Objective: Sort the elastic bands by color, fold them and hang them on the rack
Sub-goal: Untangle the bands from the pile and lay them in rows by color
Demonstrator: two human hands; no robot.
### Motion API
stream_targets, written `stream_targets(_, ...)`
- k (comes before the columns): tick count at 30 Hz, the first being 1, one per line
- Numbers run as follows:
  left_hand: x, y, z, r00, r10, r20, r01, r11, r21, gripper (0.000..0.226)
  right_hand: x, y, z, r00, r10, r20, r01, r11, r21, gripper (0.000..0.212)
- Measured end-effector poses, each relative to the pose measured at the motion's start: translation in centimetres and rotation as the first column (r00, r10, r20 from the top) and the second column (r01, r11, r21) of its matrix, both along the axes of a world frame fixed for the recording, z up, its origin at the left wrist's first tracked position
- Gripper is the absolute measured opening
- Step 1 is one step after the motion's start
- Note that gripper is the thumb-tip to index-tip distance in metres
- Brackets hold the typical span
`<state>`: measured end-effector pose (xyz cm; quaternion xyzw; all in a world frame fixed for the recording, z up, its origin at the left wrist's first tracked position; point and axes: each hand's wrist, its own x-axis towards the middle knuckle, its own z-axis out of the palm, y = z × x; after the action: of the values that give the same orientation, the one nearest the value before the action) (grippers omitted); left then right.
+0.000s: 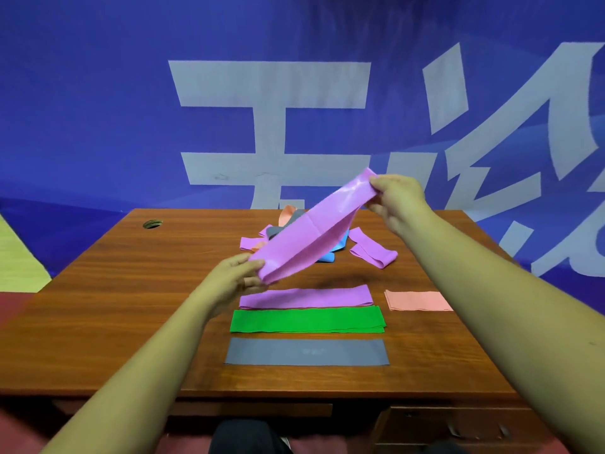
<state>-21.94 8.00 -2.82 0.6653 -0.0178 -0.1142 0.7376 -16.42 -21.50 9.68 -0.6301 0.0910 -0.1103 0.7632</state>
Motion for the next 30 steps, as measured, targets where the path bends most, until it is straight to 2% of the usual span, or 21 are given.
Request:
stream_targets(1,0.1,0.3,0.4,0.999,0.039,-0.006,-0.039,0.998,-0.059,0.020,0.0,-0.4,-0.6,0.999,-0.012,-0.031,0.013,1.000,0.027,0.007)
stream_targets(3,0.3,0.7,1.4,0.996,0.090,0.017,-0.089,0.994,-0.056,0.007,-0.3,-0.9,-1.7,0.995,-0.016,-0.100,0.022,0.998,0.066,0.008)
stream_targets(8,1.0,1.8,3.2,0.987,0.147,0.059,-0.152,0.985,0.082,0.012,-0.7,-1.8,-4.3,0.975,0.013,-0.220,0.004,0.997,0.077,0.006)
stream_targets(13,1.4,2.8,3.0,0.987,0.159,0.016,-0.160,0.984,0.074,0.006,-1.2,-2.6,-6.8,0.950,0.029,-0.310,-0.008,0.997,0.071,0.014)
stream_targets(16,1.4,3.0,2.2,0.991,0.136,-0.007,-0.134,0.985,0.112,0.009,-1.5,-2.8,-8.2,0.926,0.059,-0.373,-0.043,0.998,0.052,0.006)
stream_targets(18,1.4,3.0,1.6,0.989,0.149,0.006,-0.148,0.975,0.165,0.011,-1.5,-3.0,-9.1,0.924,0.036,-0.381,-0.040,0.999,-0.003,0.006)
stream_targets(21,1.6,3.1,0.6,0.985,0.171,0.006,-0.166,0.946,0.277,0.011,-1.5,-3.3,-10.3,0.911,-0.025,-0.411,-0.016,0.995,-0.095,0.022)
stream_targets(24,1.9,3.2,-0.6,0.985,0.172,-0.005,-0.157,0.909,0.386,0.005,-2.0,-3.3,-11.3,0.892,-0.045,-0.450,-0.053,0.978,-0.204,0.017)
stream_targets(30,2.8,2.4,-2.9,0.957,0.291,-0.004,-0.243,0.806,0.540,0.016,-1.6,-2.9,-14.0,0.886,-0.124,-0.446,-0.122,0.867,-0.483,0.004)
